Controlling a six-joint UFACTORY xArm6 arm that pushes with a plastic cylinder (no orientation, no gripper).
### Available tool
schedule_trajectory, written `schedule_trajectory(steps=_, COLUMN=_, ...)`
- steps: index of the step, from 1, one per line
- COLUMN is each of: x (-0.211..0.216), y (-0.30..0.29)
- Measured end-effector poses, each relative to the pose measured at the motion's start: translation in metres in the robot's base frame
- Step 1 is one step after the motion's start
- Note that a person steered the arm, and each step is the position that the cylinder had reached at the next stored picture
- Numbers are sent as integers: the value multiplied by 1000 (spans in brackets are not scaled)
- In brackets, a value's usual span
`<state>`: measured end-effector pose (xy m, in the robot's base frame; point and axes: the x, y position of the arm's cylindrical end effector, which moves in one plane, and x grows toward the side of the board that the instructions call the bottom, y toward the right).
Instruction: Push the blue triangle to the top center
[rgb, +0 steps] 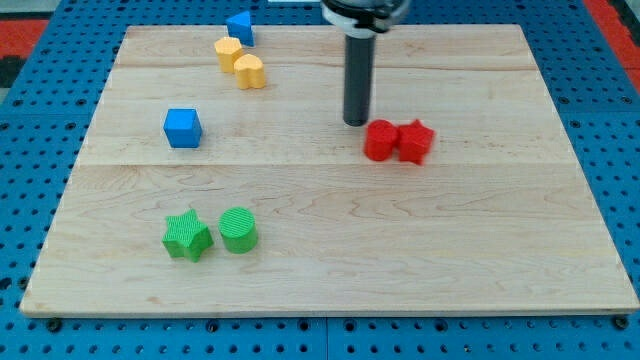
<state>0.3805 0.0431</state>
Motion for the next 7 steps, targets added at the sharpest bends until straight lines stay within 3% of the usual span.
schedule_trajectory(steps=1, x=-26, y=-67)
schedule_trajectory(steps=2, x=-24, y=-112)
schedule_trajectory(steps=3, x=-49, y=-132)
schedule_trajectory(steps=4, x=-76, y=-206)
schedule_trajectory(steps=5, x=-132, y=-285)
schedule_trajectory(steps=6, x=-188, y=-259)
schedule_trajectory(steps=7, x=-189, y=-253)
